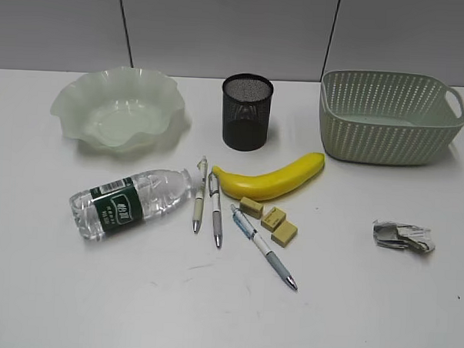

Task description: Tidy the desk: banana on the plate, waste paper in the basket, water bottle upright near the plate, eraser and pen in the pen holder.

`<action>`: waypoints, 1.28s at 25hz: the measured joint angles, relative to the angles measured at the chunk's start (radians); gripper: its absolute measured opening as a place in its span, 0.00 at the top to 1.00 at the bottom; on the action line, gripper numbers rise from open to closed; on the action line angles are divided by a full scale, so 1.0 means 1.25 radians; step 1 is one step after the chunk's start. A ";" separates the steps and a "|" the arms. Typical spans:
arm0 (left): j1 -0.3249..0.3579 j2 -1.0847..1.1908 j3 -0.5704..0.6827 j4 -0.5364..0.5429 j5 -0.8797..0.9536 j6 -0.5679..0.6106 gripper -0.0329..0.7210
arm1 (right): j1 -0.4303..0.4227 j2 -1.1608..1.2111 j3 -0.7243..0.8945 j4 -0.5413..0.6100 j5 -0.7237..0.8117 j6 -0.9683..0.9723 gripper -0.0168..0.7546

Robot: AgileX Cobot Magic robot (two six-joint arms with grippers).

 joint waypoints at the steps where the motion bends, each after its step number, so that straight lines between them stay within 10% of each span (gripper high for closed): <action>1: 0.000 0.000 0.000 0.000 0.000 0.000 0.34 | 0.000 0.000 0.000 0.000 0.000 0.000 0.44; 32: 0.000 0.000 0.000 0.000 0.000 0.000 0.34 | 0.000 0.000 0.000 0.000 0.000 0.000 0.44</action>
